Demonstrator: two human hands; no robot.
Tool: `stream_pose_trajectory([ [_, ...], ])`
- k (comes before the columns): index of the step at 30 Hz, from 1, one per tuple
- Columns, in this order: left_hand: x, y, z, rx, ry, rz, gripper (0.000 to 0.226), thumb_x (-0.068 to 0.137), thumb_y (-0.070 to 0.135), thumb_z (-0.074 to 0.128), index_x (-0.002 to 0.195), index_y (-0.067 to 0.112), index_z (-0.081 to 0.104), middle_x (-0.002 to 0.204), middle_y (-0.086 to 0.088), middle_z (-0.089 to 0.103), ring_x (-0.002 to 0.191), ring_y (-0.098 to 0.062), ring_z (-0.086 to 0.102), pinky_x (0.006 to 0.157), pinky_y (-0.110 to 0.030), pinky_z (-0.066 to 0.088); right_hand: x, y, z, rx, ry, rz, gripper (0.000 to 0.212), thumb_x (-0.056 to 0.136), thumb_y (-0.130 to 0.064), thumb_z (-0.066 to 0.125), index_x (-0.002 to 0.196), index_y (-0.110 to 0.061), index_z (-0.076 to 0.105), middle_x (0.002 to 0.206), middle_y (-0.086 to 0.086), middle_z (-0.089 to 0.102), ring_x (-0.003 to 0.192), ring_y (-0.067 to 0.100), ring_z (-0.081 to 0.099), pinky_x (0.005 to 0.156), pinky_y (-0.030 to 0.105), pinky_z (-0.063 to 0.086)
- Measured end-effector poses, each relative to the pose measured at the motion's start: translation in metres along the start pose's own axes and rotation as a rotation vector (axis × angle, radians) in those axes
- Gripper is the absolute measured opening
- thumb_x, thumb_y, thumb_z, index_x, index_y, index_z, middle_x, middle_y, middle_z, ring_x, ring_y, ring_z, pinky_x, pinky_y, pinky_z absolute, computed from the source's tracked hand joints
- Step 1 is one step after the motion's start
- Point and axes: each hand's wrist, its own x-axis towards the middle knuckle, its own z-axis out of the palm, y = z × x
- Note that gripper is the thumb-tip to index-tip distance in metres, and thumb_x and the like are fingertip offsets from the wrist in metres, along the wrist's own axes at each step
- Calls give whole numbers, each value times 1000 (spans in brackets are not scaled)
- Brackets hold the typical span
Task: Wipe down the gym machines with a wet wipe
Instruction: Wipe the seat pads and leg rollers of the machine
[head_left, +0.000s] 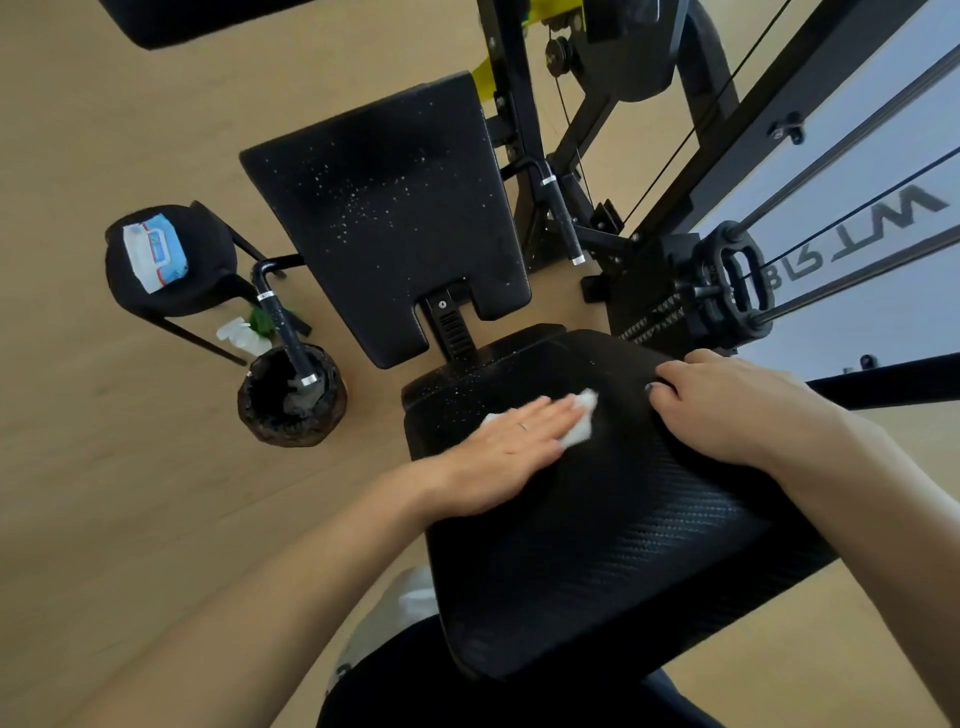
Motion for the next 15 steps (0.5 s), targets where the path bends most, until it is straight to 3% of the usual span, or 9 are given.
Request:
stream_pose_trajectory([
  [3,4,-35,-13,51,69,-202,49,112,31,22,160,36,12,168,14,5,155,-10,-3,125,-34,-6,0,-1,-1,-4,-13,2,46,106,-51,20,129,-29,54,129,1,52,124,28,53,94,45,43],
  [6,7,-35,-17,124,172,-309,46,108,38,32,152,51,32,154,13,22,145,-21,14,123,-40,7,-1,-2,-2,-4,-18,11,47,106,-51,21,131,-29,53,130,0,51,125,28,53,95,46,43],
  [9,0,-15,-15,123,154,-275,45,107,41,34,150,51,37,130,11,30,125,-17,26,114,-37,20,-2,-2,-2,0,-12,13,46,106,-51,21,130,-29,54,129,1,51,125,29,52,96,48,44],
  [15,-21,-7,-3,-45,88,-204,43,108,45,31,150,54,34,165,16,11,151,-10,3,124,-38,4,-2,-4,-5,2,-31,19,45,106,-51,22,133,-30,52,132,1,51,126,28,52,99,49,46],
])
